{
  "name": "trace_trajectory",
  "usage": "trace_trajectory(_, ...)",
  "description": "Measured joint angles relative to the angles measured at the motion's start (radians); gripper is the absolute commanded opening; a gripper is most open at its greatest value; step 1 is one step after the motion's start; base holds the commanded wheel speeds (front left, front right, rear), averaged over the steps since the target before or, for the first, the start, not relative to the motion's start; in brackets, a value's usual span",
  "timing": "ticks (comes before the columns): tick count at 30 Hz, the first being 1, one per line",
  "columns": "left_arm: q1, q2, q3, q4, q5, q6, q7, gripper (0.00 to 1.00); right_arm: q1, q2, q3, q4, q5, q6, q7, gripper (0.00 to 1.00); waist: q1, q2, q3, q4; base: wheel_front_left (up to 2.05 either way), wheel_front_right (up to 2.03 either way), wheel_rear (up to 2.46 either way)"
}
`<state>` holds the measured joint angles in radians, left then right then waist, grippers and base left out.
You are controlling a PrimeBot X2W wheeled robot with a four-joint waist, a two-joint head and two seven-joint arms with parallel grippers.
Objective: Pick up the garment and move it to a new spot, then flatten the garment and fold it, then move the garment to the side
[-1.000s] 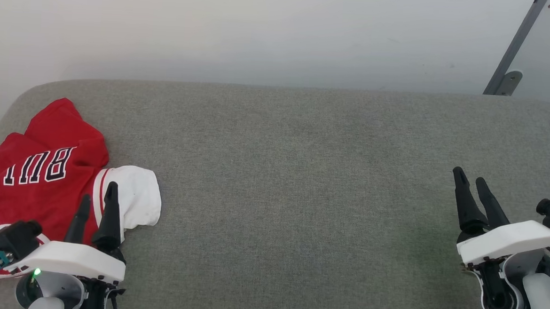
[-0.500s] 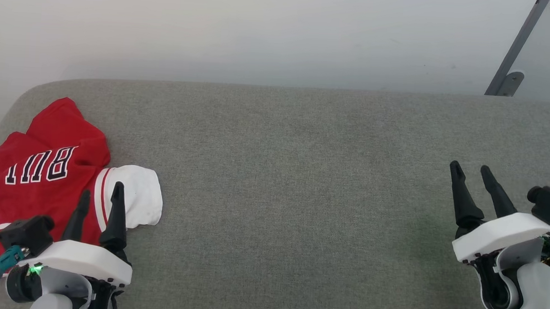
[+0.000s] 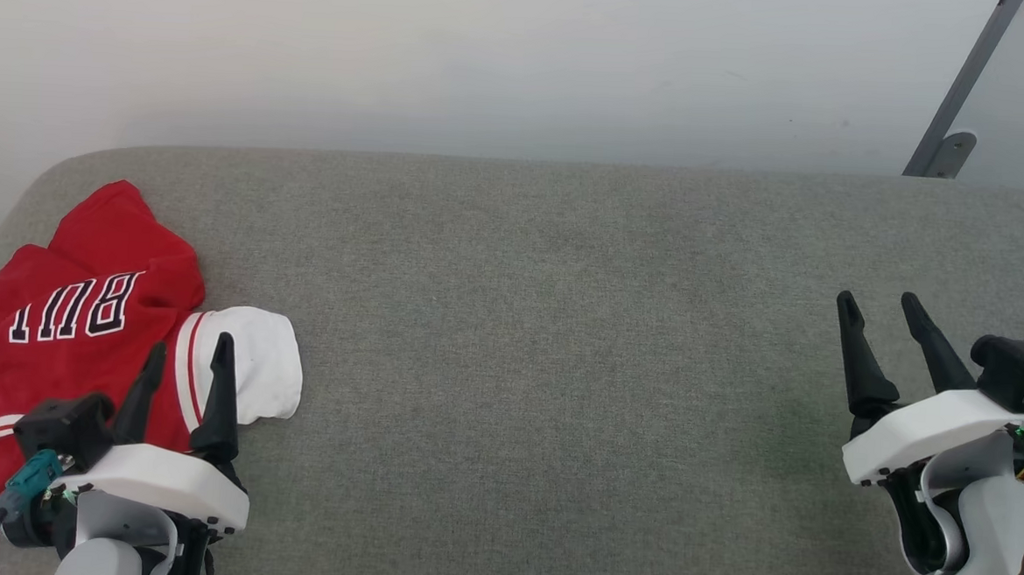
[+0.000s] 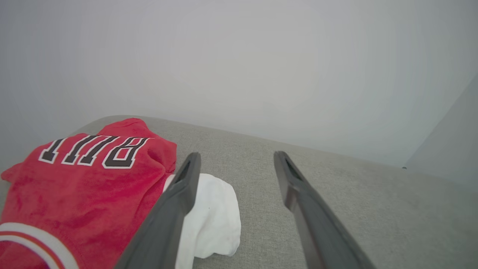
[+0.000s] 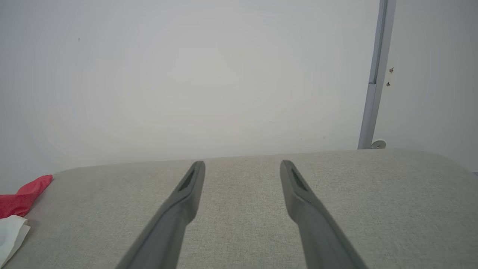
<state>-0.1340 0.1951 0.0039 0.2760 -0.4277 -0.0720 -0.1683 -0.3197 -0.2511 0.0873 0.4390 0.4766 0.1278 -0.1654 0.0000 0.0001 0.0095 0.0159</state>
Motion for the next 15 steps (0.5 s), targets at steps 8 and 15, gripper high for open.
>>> trace_trajectory(8, -0.005, 0.000, 0.008, 0.017, 0.043, -0.016, -0.017, 1.00, -0.014, -0.004, -0.007, 0.007, -0.052, 0.000, -0.019, 1.00, 0.0000, 0.0000, -0.002, 0.001, 0.00, 0.00, 0.00)
trace_trajectory(15, -0.005, 0.003, 0.019, 0.034, 0.095, -0.025, -0.032, 1.00, -0.014, -0.009, -0.025, 0.007, -0.094, 0.000, -0.035, 1.00, 0.0000, 0.0000, -0.004, 0.004, 0.00, 0.00, 0.00)
